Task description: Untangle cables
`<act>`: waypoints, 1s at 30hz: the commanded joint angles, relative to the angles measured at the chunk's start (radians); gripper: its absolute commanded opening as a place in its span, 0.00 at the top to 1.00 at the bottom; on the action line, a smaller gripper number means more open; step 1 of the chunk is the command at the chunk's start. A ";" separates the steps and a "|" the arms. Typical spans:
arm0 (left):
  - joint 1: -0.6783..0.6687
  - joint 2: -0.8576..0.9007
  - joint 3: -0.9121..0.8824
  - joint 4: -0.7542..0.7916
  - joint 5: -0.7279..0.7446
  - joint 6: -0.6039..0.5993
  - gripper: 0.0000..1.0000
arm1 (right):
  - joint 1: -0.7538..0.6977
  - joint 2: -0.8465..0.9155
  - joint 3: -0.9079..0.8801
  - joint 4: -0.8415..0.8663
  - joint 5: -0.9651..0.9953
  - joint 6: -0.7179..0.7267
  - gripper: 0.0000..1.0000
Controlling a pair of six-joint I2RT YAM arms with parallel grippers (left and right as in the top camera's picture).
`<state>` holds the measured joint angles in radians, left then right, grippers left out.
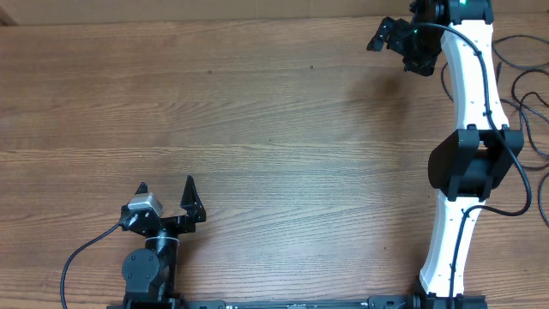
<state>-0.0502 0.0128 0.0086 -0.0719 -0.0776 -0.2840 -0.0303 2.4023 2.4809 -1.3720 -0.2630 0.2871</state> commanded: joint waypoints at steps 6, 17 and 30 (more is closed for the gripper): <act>0.005 -0.008 -0.003 0.000 0.016 0.023 0.01 | 0.000 -0.021 -0.003 0.005 -0.004 0.000 0.00; 0.005 -0.008 -0.003 -0.006 0.097 0.262 0.01 | 0.000 -0.021 -0.003 0.005 -0.004 0.000 0.00; 0.005 -0.008 -0.003 -0.006 0.097 0.262 0.00 | 0.000 -0.021 -0.003 0.005 -0.004 0.000 0.00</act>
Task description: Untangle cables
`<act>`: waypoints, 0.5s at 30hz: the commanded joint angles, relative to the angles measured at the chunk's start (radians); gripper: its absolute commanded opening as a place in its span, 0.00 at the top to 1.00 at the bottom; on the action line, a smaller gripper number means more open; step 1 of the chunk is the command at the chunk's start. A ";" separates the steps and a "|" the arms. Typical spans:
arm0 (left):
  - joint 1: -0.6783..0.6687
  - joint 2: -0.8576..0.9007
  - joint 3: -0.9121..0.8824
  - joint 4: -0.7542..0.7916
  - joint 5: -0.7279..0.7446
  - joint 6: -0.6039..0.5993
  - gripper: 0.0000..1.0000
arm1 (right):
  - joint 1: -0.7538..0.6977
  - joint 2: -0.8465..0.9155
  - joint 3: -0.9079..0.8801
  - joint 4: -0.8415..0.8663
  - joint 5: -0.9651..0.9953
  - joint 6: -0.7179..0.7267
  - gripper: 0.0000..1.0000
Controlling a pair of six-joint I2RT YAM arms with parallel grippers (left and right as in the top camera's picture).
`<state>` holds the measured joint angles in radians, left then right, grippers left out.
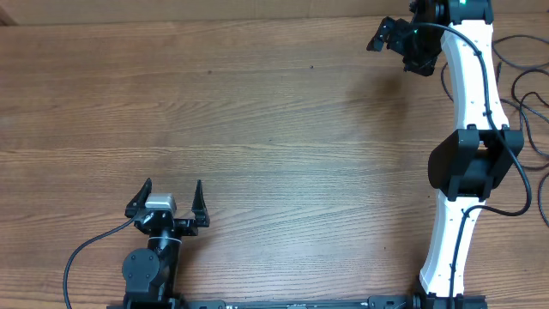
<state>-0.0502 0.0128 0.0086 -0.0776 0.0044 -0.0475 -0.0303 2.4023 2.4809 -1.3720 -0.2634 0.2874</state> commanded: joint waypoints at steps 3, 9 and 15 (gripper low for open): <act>0.005 -0.008 -0.003 0.000 0.015 0.026 0.00 | 0.000 -0.021 -0.003 0.005 -0.003 0.000 0.00; 0.005 -0.008 -0.003 0.000 0.015 0.026 0.00 | 0.000 -0.021 -0.003 0.005 -0.003 -0.001 0.00; 0.005 -0.008 -0.003 0.000 0.015 0.026 0.00 | -0.003 -0.018 -0.003 0.005 -0.003 -0.001 0.00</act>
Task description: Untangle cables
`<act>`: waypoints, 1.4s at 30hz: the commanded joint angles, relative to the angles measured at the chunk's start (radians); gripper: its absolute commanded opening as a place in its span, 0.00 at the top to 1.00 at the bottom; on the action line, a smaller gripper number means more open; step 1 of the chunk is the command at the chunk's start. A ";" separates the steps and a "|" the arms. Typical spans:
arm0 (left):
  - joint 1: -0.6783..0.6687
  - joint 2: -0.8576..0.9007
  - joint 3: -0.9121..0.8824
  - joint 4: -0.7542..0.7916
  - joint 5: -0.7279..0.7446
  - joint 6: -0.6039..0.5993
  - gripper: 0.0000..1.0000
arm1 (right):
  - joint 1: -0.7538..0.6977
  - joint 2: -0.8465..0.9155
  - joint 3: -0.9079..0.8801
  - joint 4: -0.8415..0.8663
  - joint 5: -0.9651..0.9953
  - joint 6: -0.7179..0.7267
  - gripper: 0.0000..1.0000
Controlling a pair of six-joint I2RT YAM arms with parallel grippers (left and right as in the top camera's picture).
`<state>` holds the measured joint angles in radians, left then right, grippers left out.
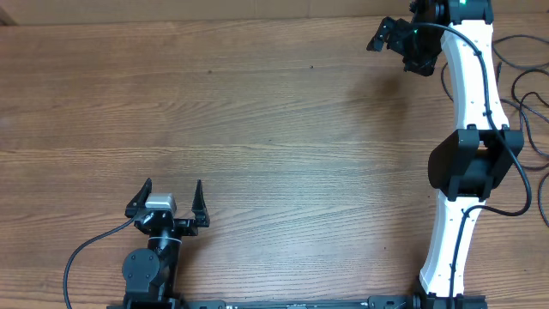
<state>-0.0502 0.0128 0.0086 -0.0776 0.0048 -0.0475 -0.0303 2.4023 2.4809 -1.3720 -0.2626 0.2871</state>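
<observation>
Only the overhead view is given. No loose cable lies on the brown wooden table [257,129]. Dark cables [525,90] loop at the far right edge, behind the right arm; whether they are tangled is not clear. My left gripper [170,192] sits low at the near left, open, its two fingers pointing away with nothing between them. My right gripper [400,45] is at the far right corner of the table, at the end of the stretched white arm [467,77]. Its jaws are too dark and small to read.
The right arm's black elbow [473,165] and white lower link [448,249] stand along the right side. A thin black lead [86,253] curls out from the left arm's base [147,270] at the near edge.
At first my left gripper was open and turned slightly to the right at the near left. Half a second ago it pointed straight away from the base, still open, and it stays so. The right arm and the cables at the right edge have kept their places.
</observation>
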 commanded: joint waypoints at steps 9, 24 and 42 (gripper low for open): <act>0.005 -0.008 -0.003 0.000 0.014 0.026 0.00 | 0.006 -0.018 -0.003 0.004 -0.001 0.000 0.00; 0.005 -0.008 -0.003 0.000 0.014 0.026 0.00 | 0.114 -0.044 -0.002 0.083 0.151 -0.004 0.00; 0.005 -0.008 -0.003 0.000 0.014 0.026 0.01 | 0.130 -0.471 -0.317 0.424 0.195 0.000 0.00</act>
<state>-0.0502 0.0128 0.0090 -0.0772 0.0071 -0.0441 0.1005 2.0388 2.2982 -1.0210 -0.0883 0.2874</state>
